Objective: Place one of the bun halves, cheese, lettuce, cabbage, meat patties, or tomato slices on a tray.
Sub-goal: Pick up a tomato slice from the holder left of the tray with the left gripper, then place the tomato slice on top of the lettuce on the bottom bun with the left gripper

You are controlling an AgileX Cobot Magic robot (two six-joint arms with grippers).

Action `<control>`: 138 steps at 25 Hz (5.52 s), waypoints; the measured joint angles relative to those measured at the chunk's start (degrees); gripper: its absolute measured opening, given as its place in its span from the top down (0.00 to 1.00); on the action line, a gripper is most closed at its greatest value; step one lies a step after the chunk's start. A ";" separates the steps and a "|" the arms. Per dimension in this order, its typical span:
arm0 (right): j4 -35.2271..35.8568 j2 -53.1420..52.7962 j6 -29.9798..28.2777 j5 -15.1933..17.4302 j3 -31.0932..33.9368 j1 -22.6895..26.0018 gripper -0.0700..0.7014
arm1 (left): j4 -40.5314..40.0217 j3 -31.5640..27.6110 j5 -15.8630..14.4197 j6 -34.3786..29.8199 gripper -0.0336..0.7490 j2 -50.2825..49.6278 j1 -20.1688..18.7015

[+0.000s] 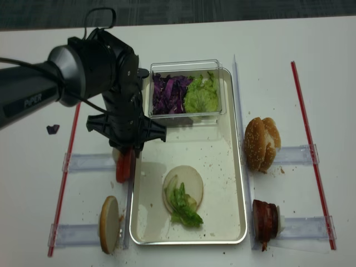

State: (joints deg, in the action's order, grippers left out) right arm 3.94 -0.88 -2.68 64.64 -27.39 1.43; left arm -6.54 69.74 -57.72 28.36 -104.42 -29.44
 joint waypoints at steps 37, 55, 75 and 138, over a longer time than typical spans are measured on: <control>0.00 0.00 0.22 0.00 0.00 0.00 0.34 | -2.31 0.00 -1.21 1.75 0.94 0.00 0.00; 0.00 0.00 0.22 0.00 0.00 0.00 0.34 | -2.53 0.00 -4.13 1.75 0.94 7.52 0.00; 0.00 0.00 0.22 0.00 0.00 0.00 0.35 | 29.29 0.00 -4.05 -29.50 0.94 8.48 -0.32; 0.00 0.00 0.01 0.00 0.00 0.00 0.36 | 46.02 0.00 -6.70 -47.09 0.94 -2.84 -0.35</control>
State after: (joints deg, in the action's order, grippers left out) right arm 3.94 -0.88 -2.67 64.64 -27.39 1.43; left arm 39.47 69.74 -64.42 -18.73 -107.27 -29.80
